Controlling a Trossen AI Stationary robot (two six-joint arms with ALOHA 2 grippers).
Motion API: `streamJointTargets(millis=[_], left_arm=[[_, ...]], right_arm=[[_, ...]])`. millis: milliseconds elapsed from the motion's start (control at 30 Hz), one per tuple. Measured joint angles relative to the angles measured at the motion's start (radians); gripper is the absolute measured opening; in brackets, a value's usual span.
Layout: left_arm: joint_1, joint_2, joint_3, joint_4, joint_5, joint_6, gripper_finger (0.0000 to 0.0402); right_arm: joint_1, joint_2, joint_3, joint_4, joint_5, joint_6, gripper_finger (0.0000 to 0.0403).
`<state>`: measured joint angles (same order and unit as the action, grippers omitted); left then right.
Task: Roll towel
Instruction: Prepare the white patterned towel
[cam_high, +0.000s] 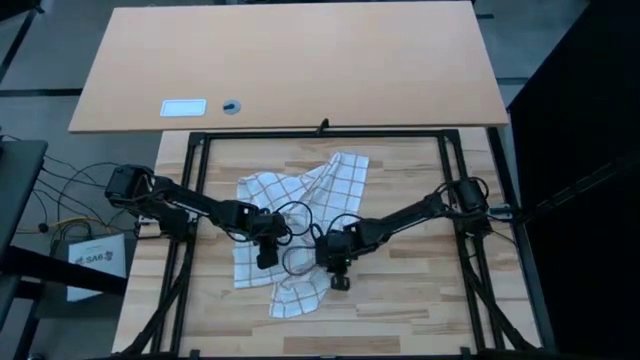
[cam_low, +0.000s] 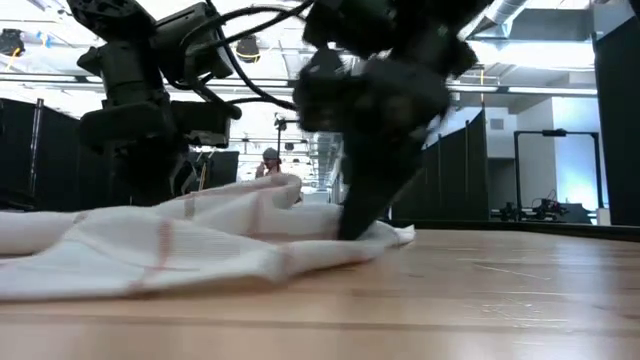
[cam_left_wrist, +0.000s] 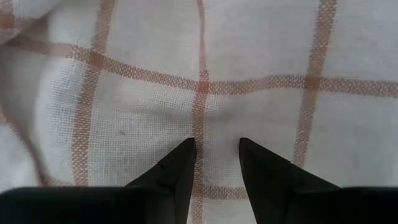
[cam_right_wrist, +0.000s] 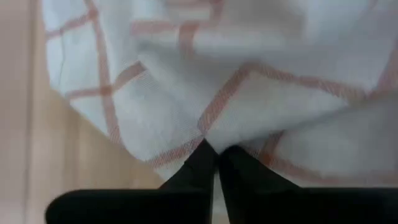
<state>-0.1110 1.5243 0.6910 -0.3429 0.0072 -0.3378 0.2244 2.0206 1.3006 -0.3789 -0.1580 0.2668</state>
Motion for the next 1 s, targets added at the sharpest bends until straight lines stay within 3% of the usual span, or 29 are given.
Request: streamJointTargets(millis=[167,433,500,633,733,833,933,1000], left_arm=[[0.026,-0.004,0.002,-0.068,-0.031,0.050,0.0113],[0.139,-0.005,0.004,-0.069,-0.073,0.142,0.0113],[0.173,-0.013,0.016,-0.082,-0.086,0.149,0.0113],[0.186,-0.076,0.141,-0.199,0.011,0.159,0.0113],[0.120,-0.124,0.260,-0.417,0.054,0.150,0.0113],[-0.019,-0.170,0.331,-0.563,0.015,0.095,0.0113],[-0.199,-0.182,0.304,-0.689,-0.084,-0.032,0.0113],[-0.307,-0.177,0.267,-0.670,-0.100,-0.141,0.0113]], right_arm=[[0.080,-0.057,-0.003,-0.217,-0.030,-0.112,0.0001],[0.191,-0.081,-0.044,-0.312,-0.196,-0.144,0.0001],[0.205,-0.081,-0.050,-0.314,-0.193,-0.152,0.0001],[0.179,-0.129,-0.050,-0.339,-0.156,-0.094,0.0001],[0.134,-0.216,-0.043,-0.314,-0.102,-0.075,0.0000],[0.086,-0.281,-0.044,-0.310,0.000,-0.073,0.0000],[0.036,-0.325,-0.044,-0.275,0.030,-0.073,0.0000],[0.002,-0.329,-0.043,-0.242,0.033,-0.073,0.0000]])
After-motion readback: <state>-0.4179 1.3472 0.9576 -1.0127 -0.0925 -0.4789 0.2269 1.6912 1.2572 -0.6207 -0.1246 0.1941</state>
